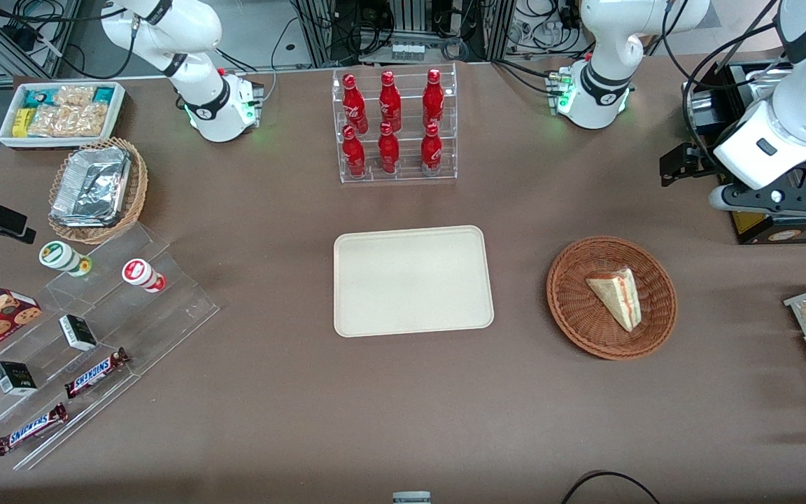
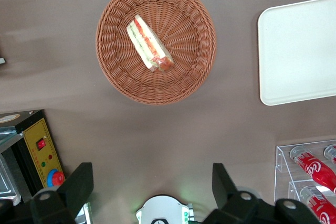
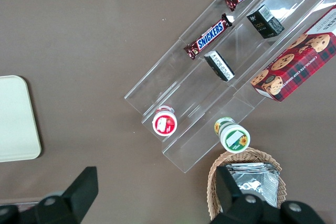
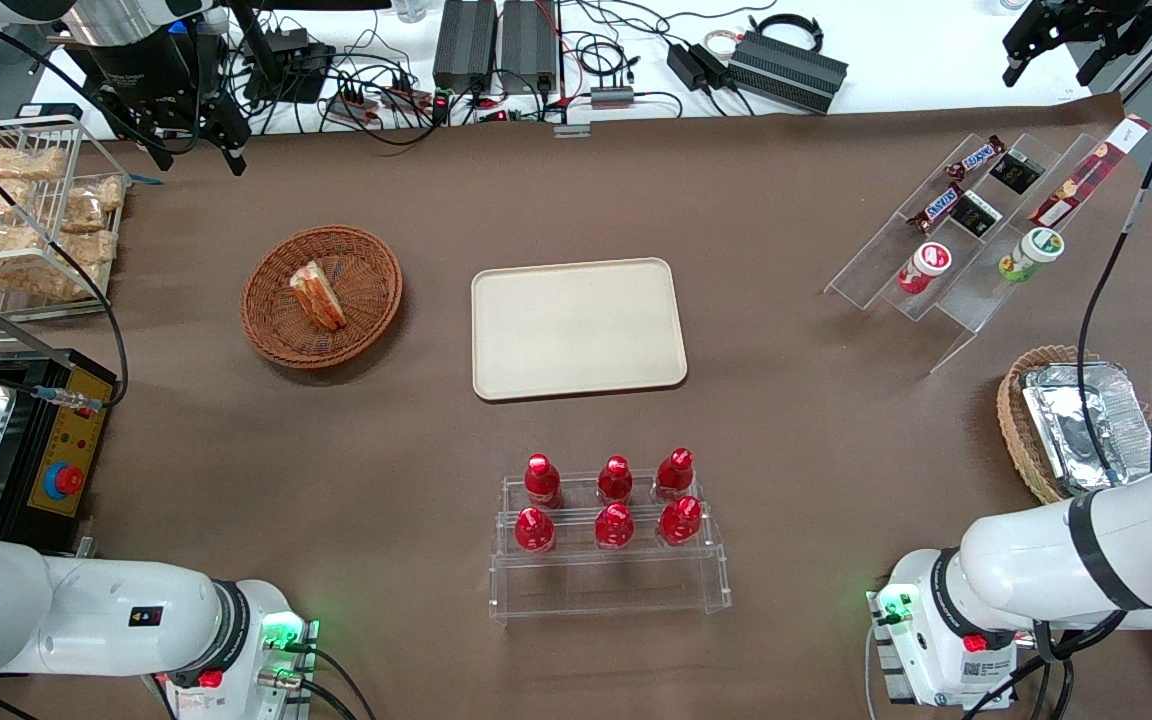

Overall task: Place sandwich from basket to tray
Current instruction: 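Move the left gripper down over the wrapped sandwich in the wicker basket, then lower the open left gripper around the sandwich and close on it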

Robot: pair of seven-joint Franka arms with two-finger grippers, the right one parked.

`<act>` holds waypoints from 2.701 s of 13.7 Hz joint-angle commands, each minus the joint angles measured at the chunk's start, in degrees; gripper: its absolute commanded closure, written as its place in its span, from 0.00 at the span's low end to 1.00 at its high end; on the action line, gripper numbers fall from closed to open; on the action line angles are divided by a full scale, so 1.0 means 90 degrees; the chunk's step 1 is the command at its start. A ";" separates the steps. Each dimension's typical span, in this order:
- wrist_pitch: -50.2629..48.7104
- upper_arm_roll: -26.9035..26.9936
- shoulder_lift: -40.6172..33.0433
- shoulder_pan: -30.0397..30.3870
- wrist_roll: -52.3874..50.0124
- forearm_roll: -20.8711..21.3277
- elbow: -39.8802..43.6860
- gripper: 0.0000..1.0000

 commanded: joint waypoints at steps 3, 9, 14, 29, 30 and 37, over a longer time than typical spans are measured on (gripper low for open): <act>0.0145 0.0068 0.0031 -0.0077 0.0070 -0.0049 -0.0002 0.00; 0.1255 0.0058 0.0529 -0.0107 0.0128 0.0029 -0.0692 0.00; 0.2964 0.0058 0.0909 -0.0136 0.0128 0.0078 -0.1806 0.00; 0.5254 0.0117 0.1242 -0.0077 -0.3723 0.0088 -0.3264 0.00; 0.5253 0.0117 0.1242 -0.0077 -0.4126 0.0088 -0.3264 0.00; 0.5283 0.0224 0.1320 -0.0068 -0.4569 0.0078 -0.3342 0.00</act>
